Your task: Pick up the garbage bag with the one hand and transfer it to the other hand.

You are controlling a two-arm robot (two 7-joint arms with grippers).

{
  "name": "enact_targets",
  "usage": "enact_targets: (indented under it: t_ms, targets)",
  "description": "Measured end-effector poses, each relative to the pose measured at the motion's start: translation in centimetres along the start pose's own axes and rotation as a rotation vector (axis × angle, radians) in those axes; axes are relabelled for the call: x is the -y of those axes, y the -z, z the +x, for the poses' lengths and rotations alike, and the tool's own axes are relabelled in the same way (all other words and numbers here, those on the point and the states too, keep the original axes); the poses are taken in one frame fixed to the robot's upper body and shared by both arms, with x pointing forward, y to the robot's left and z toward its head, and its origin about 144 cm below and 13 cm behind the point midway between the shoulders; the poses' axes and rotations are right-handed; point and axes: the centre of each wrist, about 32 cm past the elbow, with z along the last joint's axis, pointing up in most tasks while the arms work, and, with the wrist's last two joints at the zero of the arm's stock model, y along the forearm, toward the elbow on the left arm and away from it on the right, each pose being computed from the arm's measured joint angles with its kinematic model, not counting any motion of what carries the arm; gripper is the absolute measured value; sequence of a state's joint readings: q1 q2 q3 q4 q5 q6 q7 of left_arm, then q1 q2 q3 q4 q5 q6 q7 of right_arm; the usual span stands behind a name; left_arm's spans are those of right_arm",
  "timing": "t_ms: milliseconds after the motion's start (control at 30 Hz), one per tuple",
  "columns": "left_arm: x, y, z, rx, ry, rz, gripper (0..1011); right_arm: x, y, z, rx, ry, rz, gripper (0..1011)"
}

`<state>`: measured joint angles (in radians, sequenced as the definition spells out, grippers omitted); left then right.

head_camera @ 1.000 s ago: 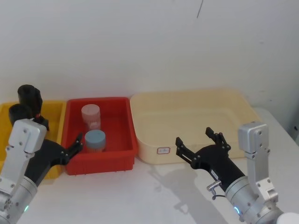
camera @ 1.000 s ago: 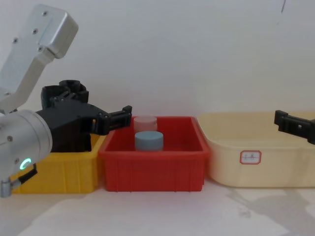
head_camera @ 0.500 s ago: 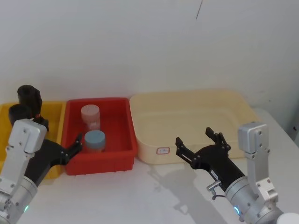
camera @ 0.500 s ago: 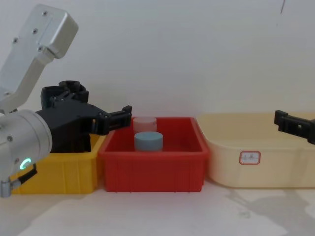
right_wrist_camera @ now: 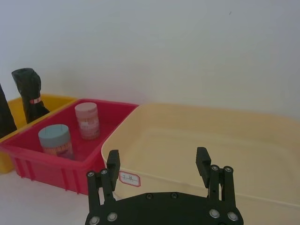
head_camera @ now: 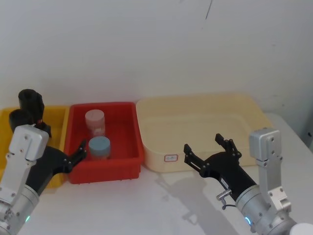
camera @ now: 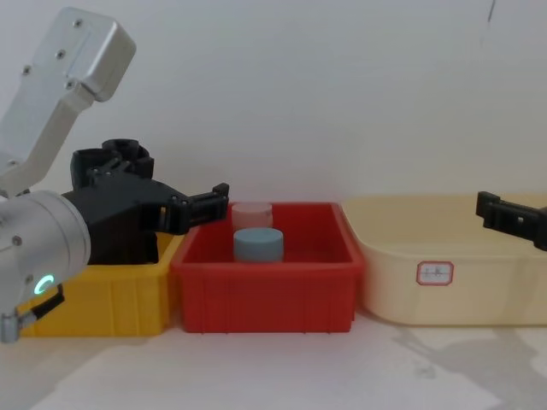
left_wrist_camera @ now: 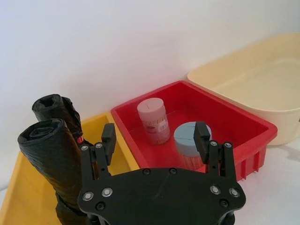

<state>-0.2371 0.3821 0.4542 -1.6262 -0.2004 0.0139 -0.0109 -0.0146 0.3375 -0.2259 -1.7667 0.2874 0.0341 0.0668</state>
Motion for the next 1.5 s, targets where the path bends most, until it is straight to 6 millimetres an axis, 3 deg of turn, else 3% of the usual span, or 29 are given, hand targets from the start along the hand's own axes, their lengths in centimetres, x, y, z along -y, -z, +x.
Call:
enact_targets:
  t_ms: [567,1267,1500]
  targets:
    - [-0.3,0.0,0.0,-0.004,0.001,0.004,1001,0.0,0.0,0.0,0.000,0.000,0.000,1004]
    - [-5.6,0.0,2.5,-0.109,-0.063,0.075,1001,0.0,0.0,0.0,0.000,0.000,0.000,1004]
    - [-6.6,-0.1,3.7,-0.142,-0.090,0.089,1001,0.0,0.0,0.0,0.000,0.000,0.000,1004]
